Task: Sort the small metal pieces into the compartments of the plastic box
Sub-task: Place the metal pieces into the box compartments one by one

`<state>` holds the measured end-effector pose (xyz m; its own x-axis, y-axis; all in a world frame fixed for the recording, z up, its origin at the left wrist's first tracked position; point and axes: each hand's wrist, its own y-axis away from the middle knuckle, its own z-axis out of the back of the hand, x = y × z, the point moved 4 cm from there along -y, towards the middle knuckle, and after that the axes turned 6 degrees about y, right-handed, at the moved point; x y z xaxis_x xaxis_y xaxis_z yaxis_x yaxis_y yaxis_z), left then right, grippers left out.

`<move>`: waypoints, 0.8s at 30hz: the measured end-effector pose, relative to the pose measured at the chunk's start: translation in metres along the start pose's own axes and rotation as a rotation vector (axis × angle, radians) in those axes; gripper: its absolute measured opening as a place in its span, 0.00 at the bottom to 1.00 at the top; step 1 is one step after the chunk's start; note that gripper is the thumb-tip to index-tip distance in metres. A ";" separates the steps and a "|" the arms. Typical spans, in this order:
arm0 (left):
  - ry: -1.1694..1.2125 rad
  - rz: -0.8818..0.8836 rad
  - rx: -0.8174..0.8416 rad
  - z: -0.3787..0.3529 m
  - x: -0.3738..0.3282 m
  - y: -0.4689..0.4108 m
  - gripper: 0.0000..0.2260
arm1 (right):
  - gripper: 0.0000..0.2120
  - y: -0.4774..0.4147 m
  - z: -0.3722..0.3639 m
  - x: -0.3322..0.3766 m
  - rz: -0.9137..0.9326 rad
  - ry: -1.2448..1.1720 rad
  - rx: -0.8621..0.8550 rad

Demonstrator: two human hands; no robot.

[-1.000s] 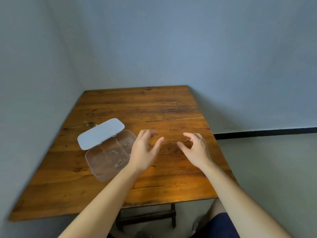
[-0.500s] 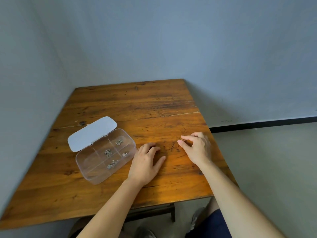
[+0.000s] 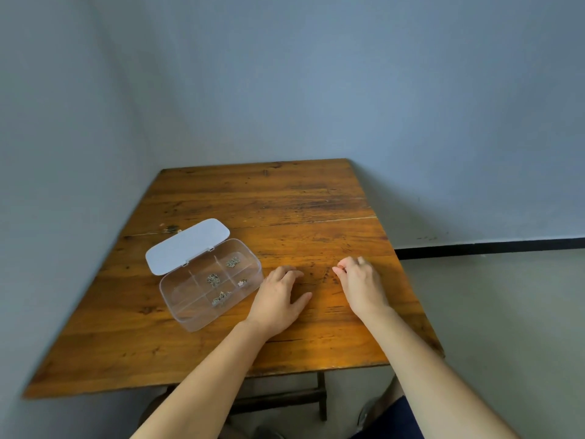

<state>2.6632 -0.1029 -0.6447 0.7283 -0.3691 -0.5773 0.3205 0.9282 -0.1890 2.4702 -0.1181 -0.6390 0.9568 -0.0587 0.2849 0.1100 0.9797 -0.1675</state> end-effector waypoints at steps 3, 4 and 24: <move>0.122 -0.002 -0.053 0.020 -0.004 0.010 0.20 | 0.15 0.004 0.002 0.002 -0.004 0.002 0.026; 0.167 -0.007 -0.081 0.029 -0.004 0.014 0.19 | 0.14 0.005 0.001 0.003 -0.006 -0.006 0.031; 0.335 0.597 -0.555 0.125 0.149 0.089 0.24 | 0.11 0.024 0.001 0.188 0.358 -0.420 0.112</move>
<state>2.8756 -0.0810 -0.6484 0.4366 0.1375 -0.8891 -0.4613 0.8827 -0.0900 2.6526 -0.1051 -0.5880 0.7369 0.3402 0.5842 -0.2534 0.9401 -0.2279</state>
